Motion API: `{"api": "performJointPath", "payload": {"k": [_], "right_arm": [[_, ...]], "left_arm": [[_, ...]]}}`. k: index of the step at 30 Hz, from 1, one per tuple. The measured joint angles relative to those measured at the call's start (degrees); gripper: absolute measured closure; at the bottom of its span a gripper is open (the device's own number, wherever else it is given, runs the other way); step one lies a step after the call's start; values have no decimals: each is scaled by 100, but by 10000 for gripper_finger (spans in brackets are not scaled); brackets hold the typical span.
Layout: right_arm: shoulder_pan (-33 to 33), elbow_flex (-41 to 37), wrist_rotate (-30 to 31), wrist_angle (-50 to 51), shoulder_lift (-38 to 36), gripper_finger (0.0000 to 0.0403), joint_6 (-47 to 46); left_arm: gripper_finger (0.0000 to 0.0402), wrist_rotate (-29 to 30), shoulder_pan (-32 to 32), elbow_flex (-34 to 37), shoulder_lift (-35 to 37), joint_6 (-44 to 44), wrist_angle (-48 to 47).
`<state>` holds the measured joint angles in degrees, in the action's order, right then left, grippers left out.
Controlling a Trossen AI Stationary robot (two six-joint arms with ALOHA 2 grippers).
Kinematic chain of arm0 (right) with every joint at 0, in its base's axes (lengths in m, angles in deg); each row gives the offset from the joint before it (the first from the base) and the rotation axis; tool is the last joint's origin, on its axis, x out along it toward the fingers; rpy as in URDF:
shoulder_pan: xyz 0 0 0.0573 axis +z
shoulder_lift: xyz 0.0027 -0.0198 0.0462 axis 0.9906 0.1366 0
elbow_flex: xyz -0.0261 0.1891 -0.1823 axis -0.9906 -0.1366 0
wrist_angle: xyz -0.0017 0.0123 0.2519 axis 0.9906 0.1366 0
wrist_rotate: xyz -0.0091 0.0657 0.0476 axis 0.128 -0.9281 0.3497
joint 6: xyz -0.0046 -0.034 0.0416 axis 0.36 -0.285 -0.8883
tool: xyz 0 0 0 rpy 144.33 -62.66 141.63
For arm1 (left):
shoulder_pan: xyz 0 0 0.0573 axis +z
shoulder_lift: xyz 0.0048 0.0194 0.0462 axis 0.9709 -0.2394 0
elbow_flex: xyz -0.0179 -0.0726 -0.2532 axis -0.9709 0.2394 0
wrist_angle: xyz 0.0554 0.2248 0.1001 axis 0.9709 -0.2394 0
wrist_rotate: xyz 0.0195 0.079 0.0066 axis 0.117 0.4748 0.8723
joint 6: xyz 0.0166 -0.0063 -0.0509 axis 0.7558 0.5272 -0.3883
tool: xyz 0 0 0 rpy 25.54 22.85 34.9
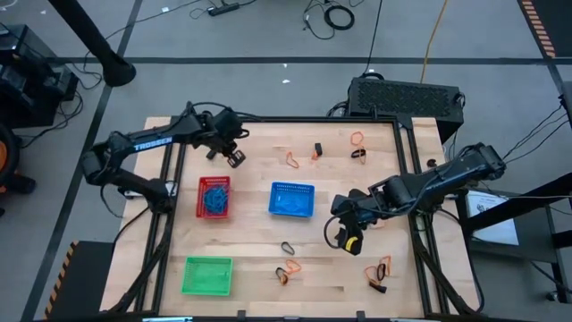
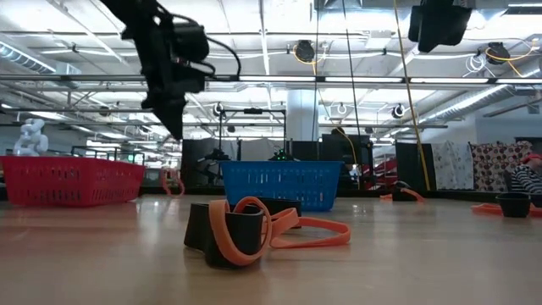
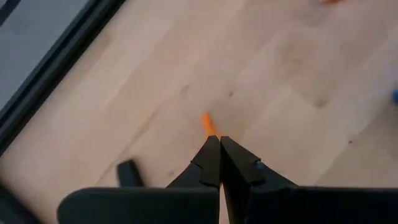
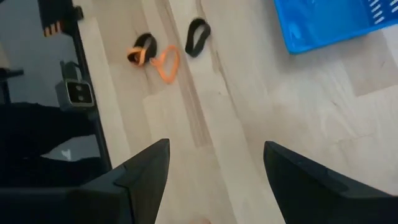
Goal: Sort rubber bands into baskets
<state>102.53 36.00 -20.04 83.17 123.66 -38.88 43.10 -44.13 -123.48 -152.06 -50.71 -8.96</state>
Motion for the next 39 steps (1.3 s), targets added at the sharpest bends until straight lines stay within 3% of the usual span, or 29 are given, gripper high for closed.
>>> {"api": "performJointPath", "payload": {"k": [5,11,13,26,34,39], "right_arm": [[-2,0,20,301,-182,151,214],[-2,0,84,515,-317,151,570],[-2,0,237,522,-318,151,800],[-445,1,1963,419,-321,151,2278],[-1021,0,1670,25,-321,153,2968],[-1265,0,1327,-12,-321,206,3008]], "left_arm": [[400,205,-69,0,190,-481,-203],[400,-1129,-649,0,175,-1156,679],[400,-1270,-1016,0,112,-1468,1230],[401,-1013,-2821,2,-836,-3055,4201],[401,-727,-3183,4,-1523,-3370,4875],[401,-374,-3134,4,-1640,-3373,4902]]}}
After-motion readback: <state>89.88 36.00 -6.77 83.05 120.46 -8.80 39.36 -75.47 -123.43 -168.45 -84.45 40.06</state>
